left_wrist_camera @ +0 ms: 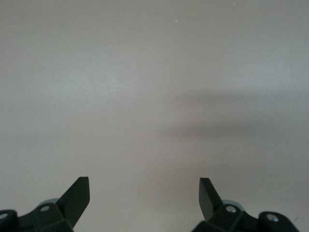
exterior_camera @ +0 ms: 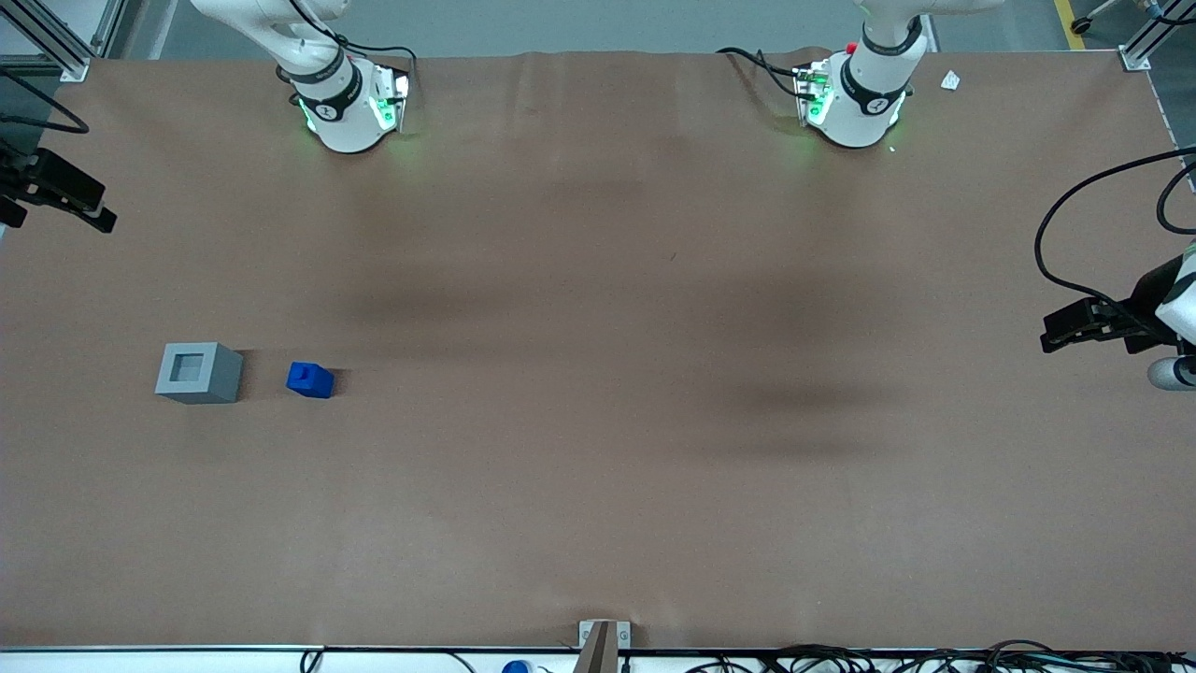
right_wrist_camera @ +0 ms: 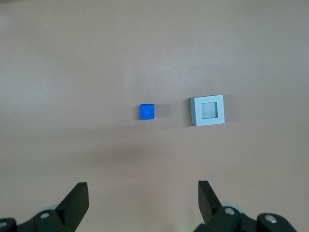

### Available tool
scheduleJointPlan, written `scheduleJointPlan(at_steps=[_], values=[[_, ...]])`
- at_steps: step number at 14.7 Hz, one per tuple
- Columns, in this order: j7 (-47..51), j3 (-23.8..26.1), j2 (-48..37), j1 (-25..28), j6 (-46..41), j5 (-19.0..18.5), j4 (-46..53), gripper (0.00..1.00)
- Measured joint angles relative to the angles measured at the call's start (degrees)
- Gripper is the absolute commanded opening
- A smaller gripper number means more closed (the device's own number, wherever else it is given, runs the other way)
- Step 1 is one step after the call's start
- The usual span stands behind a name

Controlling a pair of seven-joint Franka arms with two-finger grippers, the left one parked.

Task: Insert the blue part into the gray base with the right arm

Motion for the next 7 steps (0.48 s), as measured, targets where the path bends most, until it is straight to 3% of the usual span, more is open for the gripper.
scheduleJointPlan(at_steps=[7], values=[[0.0,0.0,0.01,-0.14,-0.48,0.0,0.0,1.0]])
